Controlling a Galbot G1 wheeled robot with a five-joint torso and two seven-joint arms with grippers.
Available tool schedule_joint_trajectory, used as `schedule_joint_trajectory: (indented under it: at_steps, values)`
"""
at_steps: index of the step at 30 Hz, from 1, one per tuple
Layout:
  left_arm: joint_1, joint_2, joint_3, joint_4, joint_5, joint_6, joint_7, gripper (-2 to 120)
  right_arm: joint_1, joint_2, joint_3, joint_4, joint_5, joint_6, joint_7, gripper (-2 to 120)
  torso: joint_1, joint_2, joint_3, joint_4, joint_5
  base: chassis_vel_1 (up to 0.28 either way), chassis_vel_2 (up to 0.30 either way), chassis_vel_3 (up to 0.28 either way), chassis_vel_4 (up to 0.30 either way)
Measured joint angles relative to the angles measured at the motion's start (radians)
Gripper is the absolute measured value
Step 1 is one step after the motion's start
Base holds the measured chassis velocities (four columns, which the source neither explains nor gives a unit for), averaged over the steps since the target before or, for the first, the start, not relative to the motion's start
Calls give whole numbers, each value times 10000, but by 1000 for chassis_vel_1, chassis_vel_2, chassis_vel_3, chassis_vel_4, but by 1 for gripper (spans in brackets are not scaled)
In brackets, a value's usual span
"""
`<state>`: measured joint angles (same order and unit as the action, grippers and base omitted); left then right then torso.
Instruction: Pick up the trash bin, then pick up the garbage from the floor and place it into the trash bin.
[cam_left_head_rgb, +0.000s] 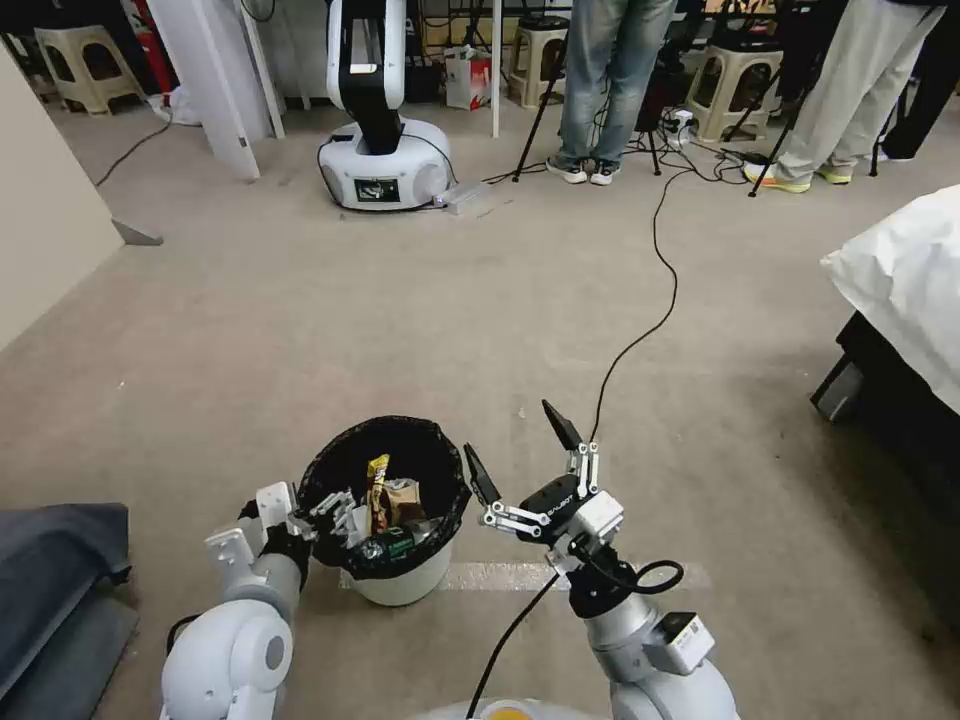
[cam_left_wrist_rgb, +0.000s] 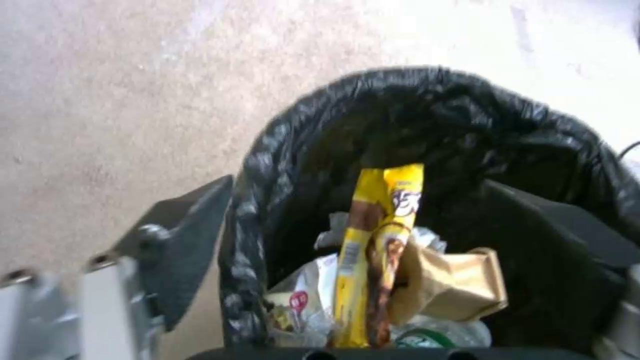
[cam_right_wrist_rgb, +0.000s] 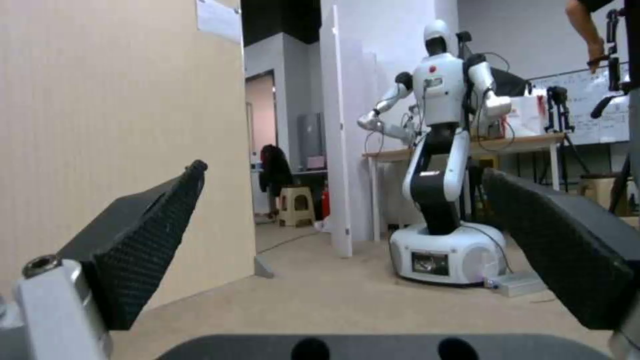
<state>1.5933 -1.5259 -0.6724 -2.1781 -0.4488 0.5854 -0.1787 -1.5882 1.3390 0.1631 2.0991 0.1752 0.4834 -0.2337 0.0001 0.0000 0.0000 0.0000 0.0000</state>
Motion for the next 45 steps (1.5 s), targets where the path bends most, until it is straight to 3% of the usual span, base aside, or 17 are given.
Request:
schedule_joint_trajectory:
  at_steps: [4,8,10,12,14,16,17,18,20,23,24,31,36,45]
  values:
    - [202,4,8,-334,147,-244,16,100,19,3,-28,-30,-20,4,-3,100,-1,0,0,0,0,0,0,0,0]
    - [490,-37,132,-526,777,-1025,201,100,42,16,-58,-47,-34,4,-3,100,-1,0,0,0,0,0,0,0,0]
    - [692,-73,239,-535,1377,-2183,432,100,70,29,-59,-64,-38,4,35,100,0,0,0,0,0,0,0,0,0]
    - [772,-84,277,-535,1562,-2540,492,100,83,36,-59,-66,-50,4,106,100,-1,0,0,0,0,0,0,0,0]
    - [1102,-133,352,-385,2384,-4023,827,100,155,120,18,-90,-274,-136,826,100,-1,0,0,0,0,0,0,0,0]
    - [1173,-143,349,-342,2572,-4326,927,100,159,131,40,-93,-312,-186,956,100,0,0,0,0,-1,0,0,0,0]
    - [1482,-168,347,-169,3278,-5544,1279,100,136,174,162,-93,-458,-454,1591,100,0,0,0,2,1,0,0,0,0]
    - [1627,-170,381,-90,3529,-6138,1398,100,86,195,245,-90,-515,-590,1840,100,-1,0,0,2,0,0,0,0,0]
    - [1739,-170,432,-52,3685,-6515,1463,100,53,210,305,-88,-565,-675,2006,100,-1,0,0,-1,-1,0,0,0,0]
    - [2312,-253,615,82,4324,-8022,1700,100,19,290,488,-107,-823,-874,2460,100,-1,0,0,0,1,0,0,0,0]
    - [2312,-253,615,82,4324,-8022,1700,100,19,290,488,-107,-823,-874,2460,100,-1,0,0,0,1,0,0,0,0]
    - [2857,-377,622,830,4816,-10185,1750,100,-16,498,633,-197,-1222,-1077,2940,100,-1,0,0,0,-1,0,0,0,0]
    - [3021,-451,577,1177,4971,-11052,1602,100,-102,615,694,-236,-1422,-1173,3212,100,-1,0,-1,0,0,0,0,0,0]
    - [3062,-507,584,1336,5258,-11299,1155,100,-128,689,836,-221,-1640,-1301,3372,100,-1,0,0,0,0,0,0,0,0]
